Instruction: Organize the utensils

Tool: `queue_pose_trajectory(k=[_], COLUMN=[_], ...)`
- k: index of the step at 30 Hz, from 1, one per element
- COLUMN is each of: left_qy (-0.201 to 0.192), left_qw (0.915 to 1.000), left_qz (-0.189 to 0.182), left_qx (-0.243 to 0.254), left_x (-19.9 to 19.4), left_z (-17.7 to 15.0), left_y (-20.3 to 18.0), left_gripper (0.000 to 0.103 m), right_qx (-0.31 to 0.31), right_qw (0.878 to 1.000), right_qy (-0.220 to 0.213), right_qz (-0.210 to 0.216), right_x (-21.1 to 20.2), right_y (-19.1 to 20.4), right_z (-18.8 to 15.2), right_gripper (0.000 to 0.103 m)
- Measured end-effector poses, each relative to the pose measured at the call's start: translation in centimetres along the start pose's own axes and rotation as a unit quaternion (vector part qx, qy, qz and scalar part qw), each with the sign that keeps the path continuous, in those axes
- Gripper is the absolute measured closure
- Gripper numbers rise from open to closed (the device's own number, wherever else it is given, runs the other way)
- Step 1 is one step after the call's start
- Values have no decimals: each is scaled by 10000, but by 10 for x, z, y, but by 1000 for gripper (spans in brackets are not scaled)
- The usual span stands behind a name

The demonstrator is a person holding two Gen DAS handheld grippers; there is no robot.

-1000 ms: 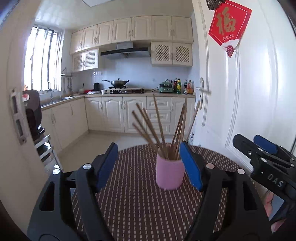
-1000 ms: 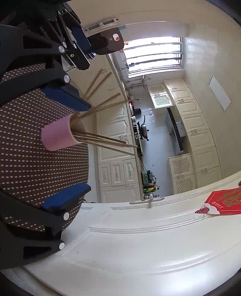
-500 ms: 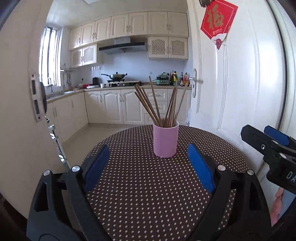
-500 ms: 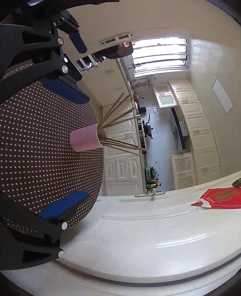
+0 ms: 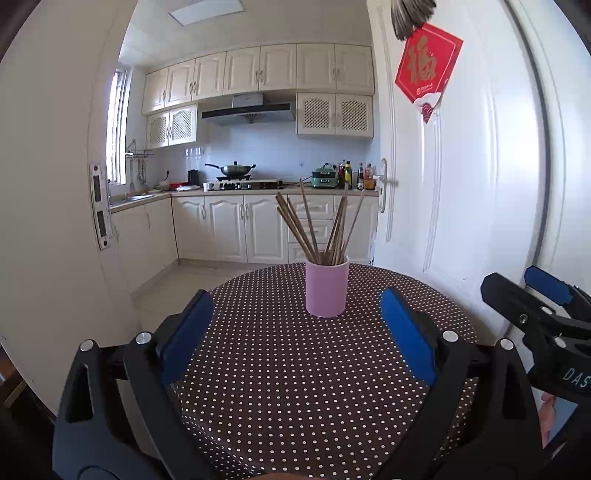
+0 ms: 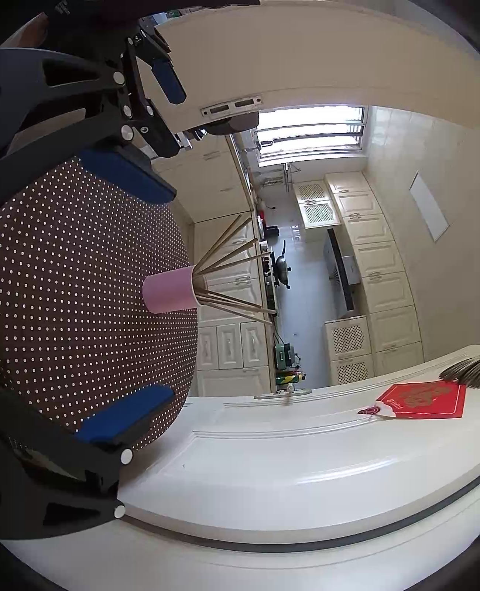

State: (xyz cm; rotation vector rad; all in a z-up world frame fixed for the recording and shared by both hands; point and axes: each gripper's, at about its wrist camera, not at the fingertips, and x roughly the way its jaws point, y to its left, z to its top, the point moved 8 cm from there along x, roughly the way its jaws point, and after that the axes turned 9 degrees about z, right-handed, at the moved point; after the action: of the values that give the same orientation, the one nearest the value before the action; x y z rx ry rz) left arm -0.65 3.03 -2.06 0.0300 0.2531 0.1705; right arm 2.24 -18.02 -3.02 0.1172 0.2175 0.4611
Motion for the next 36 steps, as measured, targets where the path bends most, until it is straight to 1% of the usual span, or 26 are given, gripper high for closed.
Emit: queue_pose_trajectory(k=[4, 12, 25, 36], left_qy=[-57, -47, 58, 119], left_qw=[10000, 10000, 9999, 9998], left_qz=[-59, -72, -148, -112], left_qx=[21, -36, -62, -62], left_x=[-10, -15, -14, -10], left_z=[3, 3, 1, 1], left_y=[-2, -3, -4, -4], left_gripper=[12, 11, 9, 9], right_qx=[-85, -76, 28, 111], right_qw=[10000, 10000, 10000, 9998], right_qy=[-21, -23, 52, 139], right_qz=[18, 18, 21, 55], right_x=[-5, -11, -11, -9], right_y=[4, 5, 5, 5], right_z=[0, -4, -7, -10], right_gripper=[8, 8, 8, 8])
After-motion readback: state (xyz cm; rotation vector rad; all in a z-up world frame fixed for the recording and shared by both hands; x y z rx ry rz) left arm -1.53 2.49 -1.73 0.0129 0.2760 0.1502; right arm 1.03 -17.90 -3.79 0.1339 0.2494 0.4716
